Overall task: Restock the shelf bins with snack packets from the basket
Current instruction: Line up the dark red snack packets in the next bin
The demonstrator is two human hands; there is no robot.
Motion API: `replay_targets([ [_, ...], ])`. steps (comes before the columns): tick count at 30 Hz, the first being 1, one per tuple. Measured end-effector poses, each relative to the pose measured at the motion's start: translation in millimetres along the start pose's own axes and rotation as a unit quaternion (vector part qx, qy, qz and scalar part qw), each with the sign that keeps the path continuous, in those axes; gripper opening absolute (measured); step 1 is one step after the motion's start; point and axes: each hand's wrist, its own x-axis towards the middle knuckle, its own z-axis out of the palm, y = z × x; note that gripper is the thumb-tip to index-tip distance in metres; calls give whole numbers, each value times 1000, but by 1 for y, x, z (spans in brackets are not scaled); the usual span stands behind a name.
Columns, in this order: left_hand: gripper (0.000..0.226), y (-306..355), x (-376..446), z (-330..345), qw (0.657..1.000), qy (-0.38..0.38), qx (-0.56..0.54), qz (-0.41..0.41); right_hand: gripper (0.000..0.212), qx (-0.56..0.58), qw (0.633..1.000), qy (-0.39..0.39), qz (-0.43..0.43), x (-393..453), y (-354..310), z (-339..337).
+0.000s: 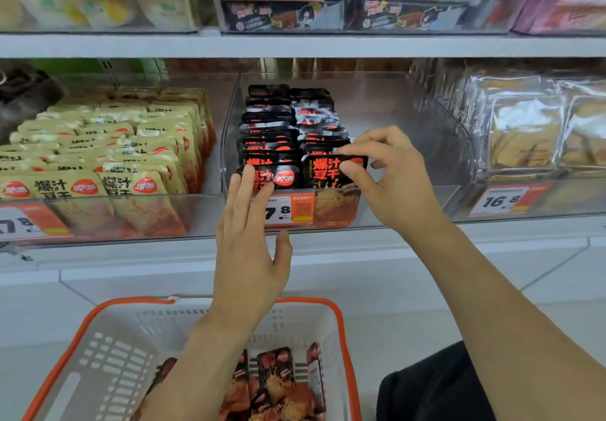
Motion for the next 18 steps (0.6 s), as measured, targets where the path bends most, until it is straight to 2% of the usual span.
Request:
replay_targets([
  [3,63,0,0,1,1000,0,-1,-3,16,-4,999,-30,32,2,1,4],
  [9,62,-1,1,-1,1000,-2,7,14,16,18,997,-23,76,2,-3,5],
  [11,57,3,0,-3,1000,19,-5,13,23,-2,998,-14,56,-4,-8,4],
  [13,44,10,-3,-6,995,90,-43,8,29,-14,998,62,-2,-11,-18,4],
  [15,30,10,-11,-6,985,161,-67,4,20,5,988,138,-72,-22,-32,9],
  [16,25,7,-14,-5,982,169,-82,-7,14,20,985,142,-94,-28,-38,15],
  [18,19,-9,-29,4,985,125,-105,-52,12,67,992,63,-82,-46,-41,35],
])
